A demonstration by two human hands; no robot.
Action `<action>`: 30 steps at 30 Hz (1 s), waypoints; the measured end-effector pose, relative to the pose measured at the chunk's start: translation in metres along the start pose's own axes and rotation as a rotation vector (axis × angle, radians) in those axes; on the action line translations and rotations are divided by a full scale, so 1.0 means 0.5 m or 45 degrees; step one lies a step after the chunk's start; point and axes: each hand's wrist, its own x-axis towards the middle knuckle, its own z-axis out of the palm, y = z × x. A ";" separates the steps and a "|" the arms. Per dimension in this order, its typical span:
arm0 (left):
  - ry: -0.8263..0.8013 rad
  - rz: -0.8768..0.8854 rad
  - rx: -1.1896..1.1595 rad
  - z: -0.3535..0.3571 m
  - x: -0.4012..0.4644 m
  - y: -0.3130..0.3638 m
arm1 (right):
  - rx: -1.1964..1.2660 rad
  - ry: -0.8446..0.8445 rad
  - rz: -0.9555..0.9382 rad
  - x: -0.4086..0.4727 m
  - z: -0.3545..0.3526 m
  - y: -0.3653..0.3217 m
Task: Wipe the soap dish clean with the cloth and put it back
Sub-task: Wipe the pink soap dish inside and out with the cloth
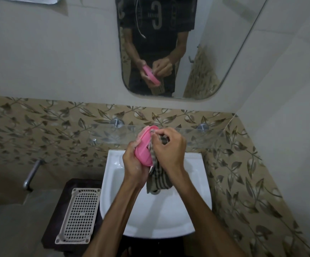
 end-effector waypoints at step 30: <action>-0.298 0.217 0.935 -0.013 0.009 -0.015 | 0.390 0.077 0.392 -0.006 0.006 -0.032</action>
